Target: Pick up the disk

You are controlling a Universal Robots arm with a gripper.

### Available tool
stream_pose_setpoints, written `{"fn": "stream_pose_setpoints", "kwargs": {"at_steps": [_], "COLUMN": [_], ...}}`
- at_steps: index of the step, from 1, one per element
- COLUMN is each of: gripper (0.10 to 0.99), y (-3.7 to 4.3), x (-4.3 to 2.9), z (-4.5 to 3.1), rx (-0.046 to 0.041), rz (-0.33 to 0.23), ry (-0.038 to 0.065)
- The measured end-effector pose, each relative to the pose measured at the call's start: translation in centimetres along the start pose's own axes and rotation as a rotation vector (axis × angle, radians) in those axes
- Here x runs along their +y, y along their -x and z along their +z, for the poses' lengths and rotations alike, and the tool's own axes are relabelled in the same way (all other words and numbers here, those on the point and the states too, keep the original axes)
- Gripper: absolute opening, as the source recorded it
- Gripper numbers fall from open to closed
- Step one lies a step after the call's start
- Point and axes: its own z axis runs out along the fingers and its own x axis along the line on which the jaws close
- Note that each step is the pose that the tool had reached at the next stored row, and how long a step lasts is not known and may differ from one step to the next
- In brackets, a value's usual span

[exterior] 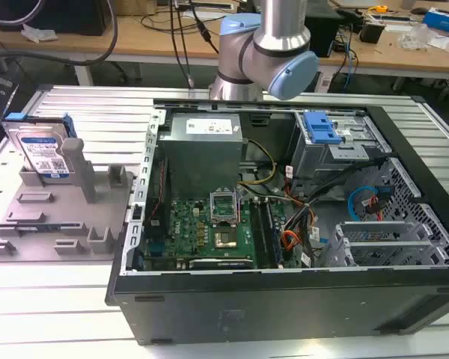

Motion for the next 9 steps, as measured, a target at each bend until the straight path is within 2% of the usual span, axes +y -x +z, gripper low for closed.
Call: {"fn": "stream_pose_setpoints", "kwargs": {"at_steps": [7, 9], "gripper": [0.106, 0.106], "y": [0.00, 0.00], "x": [0.00, 0.00], "z": [0.00, 0.01], "rx": [0.0000, 0.0014], "rz": [-0.001, -0.039], "ry": [0.000, 0.000]}}
